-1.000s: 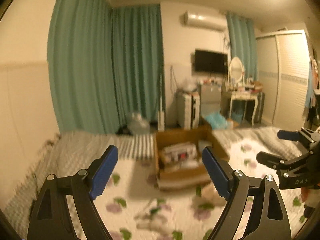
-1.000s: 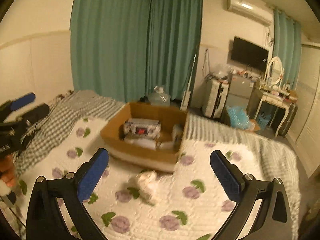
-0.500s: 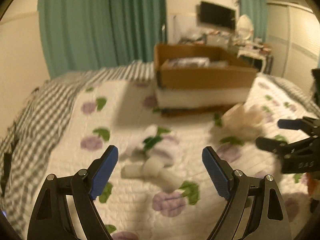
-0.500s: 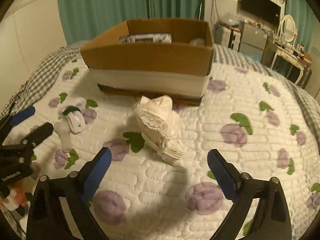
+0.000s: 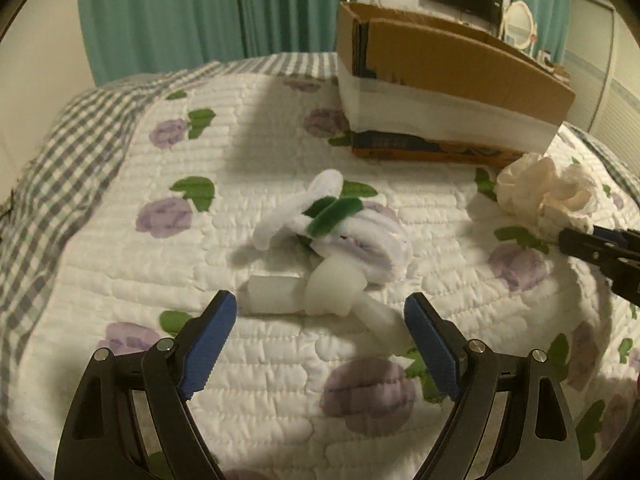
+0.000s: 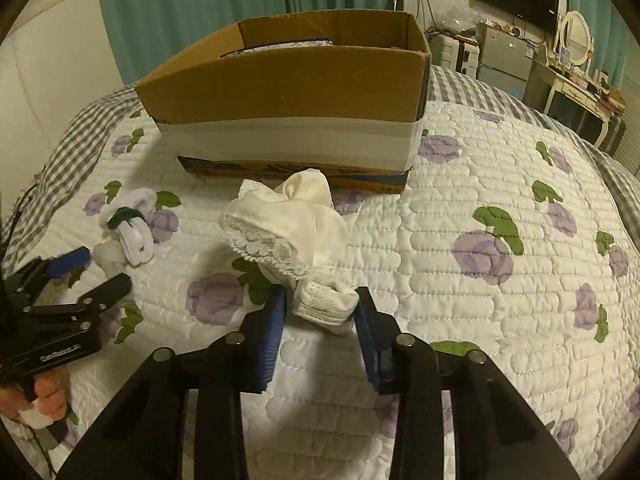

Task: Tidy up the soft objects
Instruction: 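Grasp the white glove with the left tool while the right tool grasps the white sock, then carry both items into the cardboard box and open both tools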

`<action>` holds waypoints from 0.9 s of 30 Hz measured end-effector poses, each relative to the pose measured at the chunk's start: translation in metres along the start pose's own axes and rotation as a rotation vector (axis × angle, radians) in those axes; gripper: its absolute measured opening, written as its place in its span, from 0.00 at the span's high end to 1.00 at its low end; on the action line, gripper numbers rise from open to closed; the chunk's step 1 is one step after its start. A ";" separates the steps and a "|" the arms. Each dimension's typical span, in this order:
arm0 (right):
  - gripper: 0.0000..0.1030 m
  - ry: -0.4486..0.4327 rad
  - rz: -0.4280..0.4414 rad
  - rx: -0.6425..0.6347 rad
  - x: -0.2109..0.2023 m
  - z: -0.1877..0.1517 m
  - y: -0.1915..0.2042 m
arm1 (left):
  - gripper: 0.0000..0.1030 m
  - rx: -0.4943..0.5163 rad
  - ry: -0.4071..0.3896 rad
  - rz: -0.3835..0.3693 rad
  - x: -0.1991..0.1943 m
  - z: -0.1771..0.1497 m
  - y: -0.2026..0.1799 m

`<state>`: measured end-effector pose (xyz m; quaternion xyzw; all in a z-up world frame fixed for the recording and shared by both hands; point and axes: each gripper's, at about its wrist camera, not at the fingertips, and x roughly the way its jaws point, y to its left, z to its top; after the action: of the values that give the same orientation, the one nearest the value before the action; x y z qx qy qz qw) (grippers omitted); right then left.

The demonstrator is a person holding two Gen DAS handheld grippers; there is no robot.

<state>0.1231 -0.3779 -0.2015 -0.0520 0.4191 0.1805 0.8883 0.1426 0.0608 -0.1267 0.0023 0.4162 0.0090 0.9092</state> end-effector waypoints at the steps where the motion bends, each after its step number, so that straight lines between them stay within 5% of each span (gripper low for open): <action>1: 0.70 -0.002 -0.001 0.003 -0.001 0.000 -0.001 | 0.15 -0.005 0.004 -0.008 0.003 0.000 0.001; 6: 0.70 -0.009 -0.001 0.010 -0.006 -0.002 -0.002 | 0.19 -0.026 0.002 -0.040 0.017 0.005 0.002; 12: 0.70 -0.022 0.009 0.010 -0.014 -0.005 -0.002 | 0.45 -0.005 -0.004 -0.088 0.015 0.001 0.000; 14: 0.70 -0.027 0.010 0.004 -0.017 -0.006 0.000 | 0.66 -0.029 0.003 -0.125 0.010 -0.001 0.005; 16: 0.70 -0.034 0.012 -0.003 -0.021 -0.008 0.002 | 0.67 -0.030 0.006 -0.167 0.004 -0.004 0.005; 27: 0.70 -0.074 0.027 0.003 -0.056 -0.016 0.000 | 0.82 0.010 -0.041 -0.136 -0.037 -0.017 -0.010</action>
<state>0.0787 -0.3978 -0.1690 -0.0383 0.3870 0.1935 0.9007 0.1060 0.0503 -0.1098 -0.0215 0.3967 -0.0550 0.9161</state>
